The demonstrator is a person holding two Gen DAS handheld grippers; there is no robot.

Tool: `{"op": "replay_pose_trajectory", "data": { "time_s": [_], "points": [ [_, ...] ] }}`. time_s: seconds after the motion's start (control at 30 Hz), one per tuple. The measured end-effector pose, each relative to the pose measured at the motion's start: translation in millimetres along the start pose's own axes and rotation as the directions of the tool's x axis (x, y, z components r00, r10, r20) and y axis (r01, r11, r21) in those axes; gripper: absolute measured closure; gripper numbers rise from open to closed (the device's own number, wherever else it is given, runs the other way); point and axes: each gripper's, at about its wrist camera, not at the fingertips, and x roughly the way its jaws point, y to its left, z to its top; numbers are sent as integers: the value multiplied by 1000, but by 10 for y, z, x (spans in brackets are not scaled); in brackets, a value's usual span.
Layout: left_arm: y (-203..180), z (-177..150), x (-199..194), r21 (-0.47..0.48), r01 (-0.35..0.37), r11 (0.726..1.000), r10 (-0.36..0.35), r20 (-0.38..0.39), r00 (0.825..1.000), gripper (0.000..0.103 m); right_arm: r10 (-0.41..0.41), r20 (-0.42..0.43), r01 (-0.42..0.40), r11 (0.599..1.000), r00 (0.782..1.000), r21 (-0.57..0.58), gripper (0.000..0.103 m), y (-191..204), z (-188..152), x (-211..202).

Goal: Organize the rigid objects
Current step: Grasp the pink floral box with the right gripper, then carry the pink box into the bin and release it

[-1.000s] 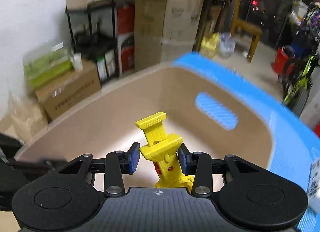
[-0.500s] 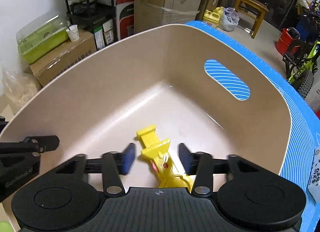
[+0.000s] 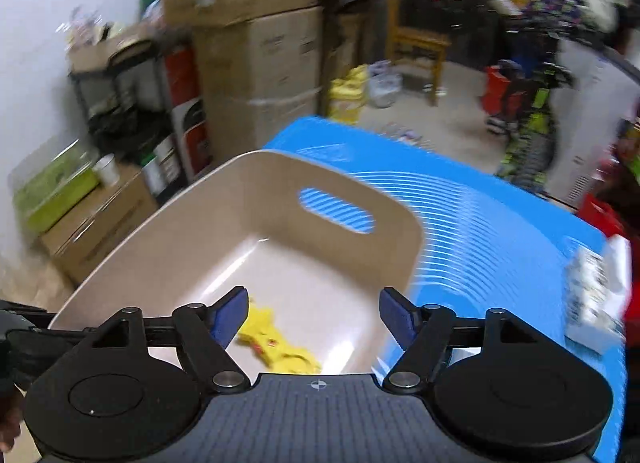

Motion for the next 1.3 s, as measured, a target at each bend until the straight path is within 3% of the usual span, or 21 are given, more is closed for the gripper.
{"op": "replay_pose_trajectory", "data": {
  "time_s": [0.17, 0.37, 0.57, 0.8, 0.93, 1.0, 1.03, 1.3],
  "points": [
    [-7, 1, 1, 0, -1, 1000, 1, 0, 1000, 88, -107, -26, 109, 990, 994, 86, 21, -414, -256, -166],
    [-8, 0, 1, 0, -1, 1000, 1, 0, 1000, 88, -179, -185, 215, 956, 966, 199, 20, -868, -747, -51],
    [-6, 0, 2, -1, 0, 1000, 0, 0, 1000, 87, -167, -336, 278, 907, 927, 317, 20, -1050, -1199, 187],
    [-7, 1, 1, 0, 0, 1000, 0, 0, 1000, 87, -181, -409, 329, 886, 894, 327, 20, -950, -1463, 366],
    [-8, 1, 2, 0, -1, 1000, 1, 0, 1000, 87, -159, -400, 320, 870, 903, 375, 25, -931, -1531, 367],
    [-8, 1, 2, 0, -1, 1000, 1, 0, 1000, 87, -153, -381, 303, 876, 912, 375, 39, -905, -1523, 347],
    [-7, 1, 1, 0, -1, 1000, 1, 0, 1000, 87, -153, -378, 300, 880, 913, 369, 41, -899, -1509, 336],
    [-7, 1, 1, 0, 0, 1000, 0, 0, 1000, 87, -184, -325, 300, 886, 928, 353, 43, -973, -1420, 209]
  ]
}}
